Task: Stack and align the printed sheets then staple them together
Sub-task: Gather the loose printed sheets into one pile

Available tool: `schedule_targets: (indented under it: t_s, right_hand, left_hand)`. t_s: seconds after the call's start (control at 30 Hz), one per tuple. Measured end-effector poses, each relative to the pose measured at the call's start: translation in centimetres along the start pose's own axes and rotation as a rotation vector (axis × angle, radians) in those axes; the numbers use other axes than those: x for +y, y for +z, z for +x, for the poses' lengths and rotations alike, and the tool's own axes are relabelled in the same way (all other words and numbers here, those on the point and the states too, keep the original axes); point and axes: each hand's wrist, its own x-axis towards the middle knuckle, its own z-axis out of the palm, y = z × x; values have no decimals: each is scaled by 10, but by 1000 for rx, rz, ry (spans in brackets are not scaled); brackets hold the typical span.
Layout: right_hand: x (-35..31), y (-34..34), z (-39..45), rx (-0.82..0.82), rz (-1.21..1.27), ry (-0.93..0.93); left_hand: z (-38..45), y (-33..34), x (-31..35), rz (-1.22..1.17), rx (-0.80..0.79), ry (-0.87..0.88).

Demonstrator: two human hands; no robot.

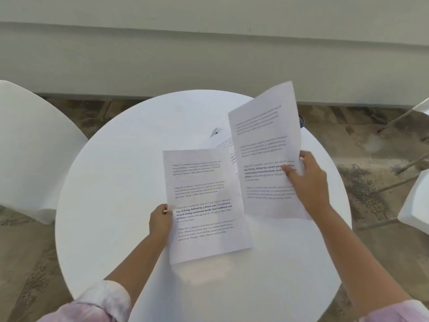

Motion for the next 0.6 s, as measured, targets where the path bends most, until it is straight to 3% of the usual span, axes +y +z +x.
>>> schedule_targets:
  t_s: [0.17, 0.3, 0.6]
  right_hand:
    - [-26, -10, 12, 41, 109, -36]
    - [-20, 18, 11, -120, 265, 54]
    - [31, 113, -44, -418, 265, 237]
  left_hand:
    - [4, 0, 4, -13, -34, -45]
    - [0, -1, 10, -90, -68, -94]
    - [-4, 1, 8, -192, -113, -141]
